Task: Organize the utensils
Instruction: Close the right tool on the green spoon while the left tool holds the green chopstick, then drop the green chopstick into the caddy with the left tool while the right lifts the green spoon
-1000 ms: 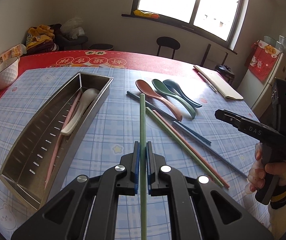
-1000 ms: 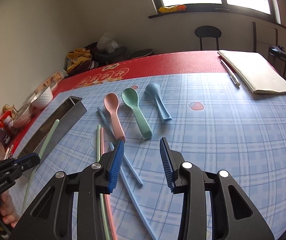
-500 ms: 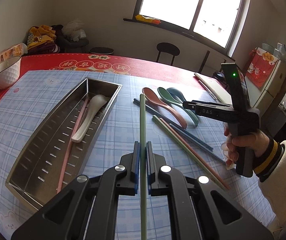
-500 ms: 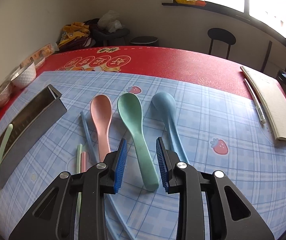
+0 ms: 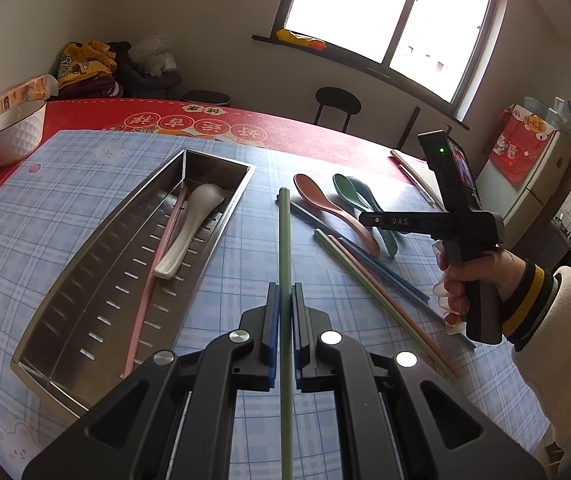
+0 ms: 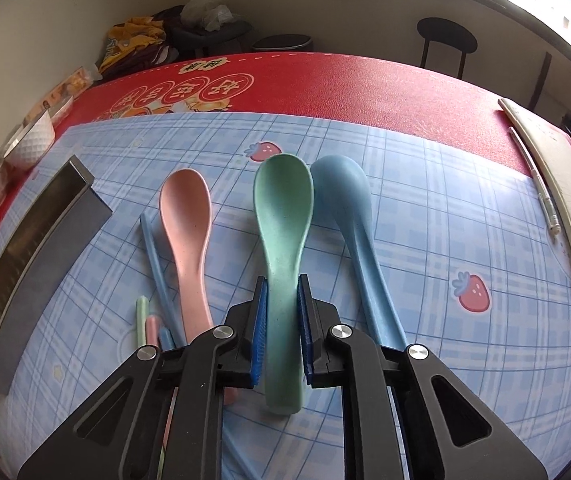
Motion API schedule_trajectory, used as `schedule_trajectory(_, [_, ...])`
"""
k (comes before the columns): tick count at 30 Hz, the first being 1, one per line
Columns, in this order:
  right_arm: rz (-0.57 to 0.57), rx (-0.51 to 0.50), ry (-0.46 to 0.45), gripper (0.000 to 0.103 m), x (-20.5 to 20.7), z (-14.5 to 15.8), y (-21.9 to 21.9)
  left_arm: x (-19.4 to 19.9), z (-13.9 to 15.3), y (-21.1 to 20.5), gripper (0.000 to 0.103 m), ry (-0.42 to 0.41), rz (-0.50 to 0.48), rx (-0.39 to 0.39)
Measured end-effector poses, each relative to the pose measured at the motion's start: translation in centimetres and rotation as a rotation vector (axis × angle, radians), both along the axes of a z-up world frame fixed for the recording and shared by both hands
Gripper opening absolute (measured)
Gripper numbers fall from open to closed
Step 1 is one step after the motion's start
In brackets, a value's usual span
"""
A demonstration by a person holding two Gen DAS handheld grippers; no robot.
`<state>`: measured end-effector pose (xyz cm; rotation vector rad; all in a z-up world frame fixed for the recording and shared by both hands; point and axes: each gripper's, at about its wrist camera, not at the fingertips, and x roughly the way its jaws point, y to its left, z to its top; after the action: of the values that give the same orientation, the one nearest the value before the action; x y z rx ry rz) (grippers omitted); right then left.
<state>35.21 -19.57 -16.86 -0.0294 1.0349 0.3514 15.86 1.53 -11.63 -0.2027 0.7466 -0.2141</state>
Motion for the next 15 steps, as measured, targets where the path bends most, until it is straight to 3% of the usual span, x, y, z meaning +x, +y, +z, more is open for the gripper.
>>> schedule_trajectory(4, [-0.041,0.04,0.011,0.014,-0.4,0.4,-0.7,-0.1,0.0,0.4,0.006,-0.003,0.001,-0.009])
schedule_trajectory(15, [-0.142,0.297,-0.007,0.014,-4.7,3.0,-3.3,-1.0,0.8,1.1,0.006,-0.018,0.001,-0.014])
